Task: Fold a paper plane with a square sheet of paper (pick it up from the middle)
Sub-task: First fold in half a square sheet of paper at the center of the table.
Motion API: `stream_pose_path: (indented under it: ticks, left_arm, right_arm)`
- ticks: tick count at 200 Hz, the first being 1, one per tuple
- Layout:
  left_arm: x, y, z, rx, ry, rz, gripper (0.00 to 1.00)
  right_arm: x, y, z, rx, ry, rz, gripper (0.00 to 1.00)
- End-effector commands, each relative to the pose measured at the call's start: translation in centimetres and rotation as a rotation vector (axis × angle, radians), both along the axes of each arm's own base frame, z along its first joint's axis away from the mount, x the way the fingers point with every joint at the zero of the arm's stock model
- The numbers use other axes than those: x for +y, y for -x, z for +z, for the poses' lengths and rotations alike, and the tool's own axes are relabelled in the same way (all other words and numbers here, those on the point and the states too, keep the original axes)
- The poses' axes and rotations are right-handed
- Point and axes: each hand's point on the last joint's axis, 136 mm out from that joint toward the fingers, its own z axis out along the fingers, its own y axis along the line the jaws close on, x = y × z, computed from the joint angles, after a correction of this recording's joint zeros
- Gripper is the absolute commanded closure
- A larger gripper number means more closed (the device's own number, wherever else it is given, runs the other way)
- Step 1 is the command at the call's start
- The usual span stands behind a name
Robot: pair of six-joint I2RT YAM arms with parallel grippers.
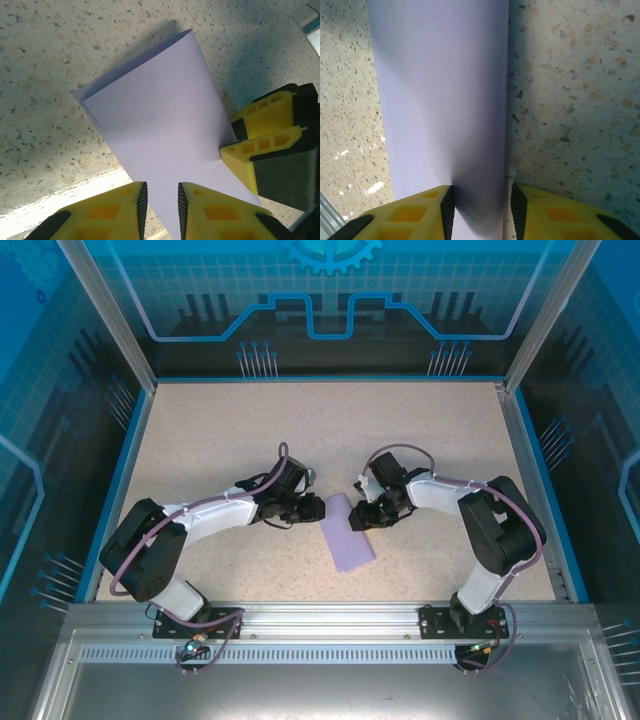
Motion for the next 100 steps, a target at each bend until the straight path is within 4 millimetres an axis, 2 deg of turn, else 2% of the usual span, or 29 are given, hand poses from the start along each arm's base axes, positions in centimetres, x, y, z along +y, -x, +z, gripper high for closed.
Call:
stream_pose_path:
  ticks: [1,100]
  left_arm:
    - [0.5,0.3,-0.1,0.011,-0.016,0.014,0.74]
    - [0.4,0.6,-0.5,0.024,-0.013,0.011,0.73]
  right_arm:
    - [0.0,0.1,-0.5,0.027,0.024,-0.023,0.61]
    - [1.2,0.3,-0.4,0.032,0.009,-0.047,0.60]
